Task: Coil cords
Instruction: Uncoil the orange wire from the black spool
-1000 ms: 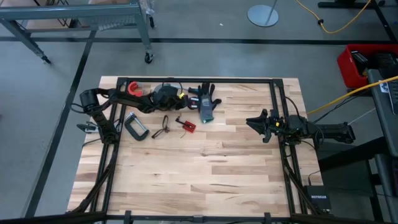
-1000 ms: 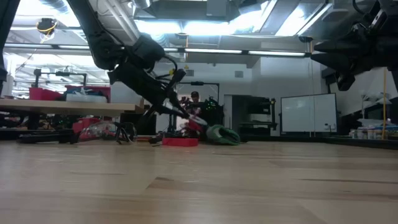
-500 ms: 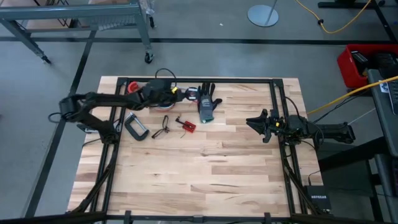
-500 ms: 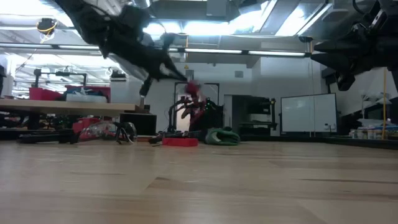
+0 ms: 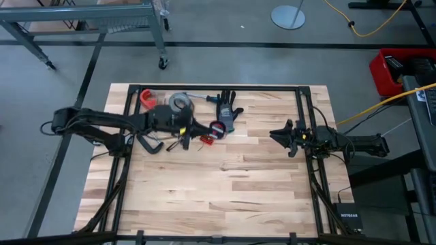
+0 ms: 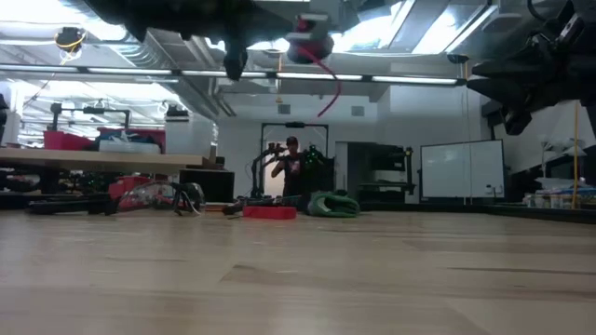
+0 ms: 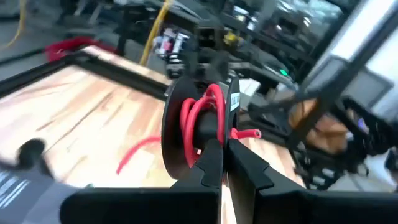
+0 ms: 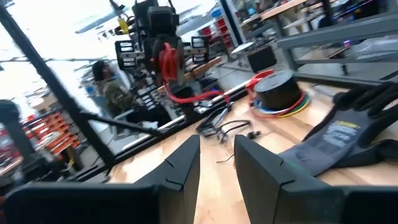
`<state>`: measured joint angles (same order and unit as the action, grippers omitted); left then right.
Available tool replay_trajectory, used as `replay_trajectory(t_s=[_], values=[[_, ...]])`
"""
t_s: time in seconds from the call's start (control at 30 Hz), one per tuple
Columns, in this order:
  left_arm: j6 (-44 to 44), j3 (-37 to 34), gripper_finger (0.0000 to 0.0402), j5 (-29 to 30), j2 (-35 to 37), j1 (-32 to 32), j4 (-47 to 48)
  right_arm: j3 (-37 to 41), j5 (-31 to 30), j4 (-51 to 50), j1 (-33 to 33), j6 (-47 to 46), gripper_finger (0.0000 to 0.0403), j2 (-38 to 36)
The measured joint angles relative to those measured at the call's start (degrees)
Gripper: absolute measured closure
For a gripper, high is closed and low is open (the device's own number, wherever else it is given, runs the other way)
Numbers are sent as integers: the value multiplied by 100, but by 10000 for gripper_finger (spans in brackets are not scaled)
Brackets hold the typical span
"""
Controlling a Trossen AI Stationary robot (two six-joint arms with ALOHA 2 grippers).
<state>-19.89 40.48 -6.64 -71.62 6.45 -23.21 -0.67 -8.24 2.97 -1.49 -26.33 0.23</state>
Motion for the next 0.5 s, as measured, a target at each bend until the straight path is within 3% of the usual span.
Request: replay_trajectory(t_s=[0.17,0.33,0.5], values=[[223,1,401,613,-28,-414,-42,0,514,33,1,6,299,2],[261,1,401,623,-98,-582,-409,0,793,175,-1,221,299,104],[384,4,401,628,-396,-691,-1131,0,938,977,-1,714,299,520]])
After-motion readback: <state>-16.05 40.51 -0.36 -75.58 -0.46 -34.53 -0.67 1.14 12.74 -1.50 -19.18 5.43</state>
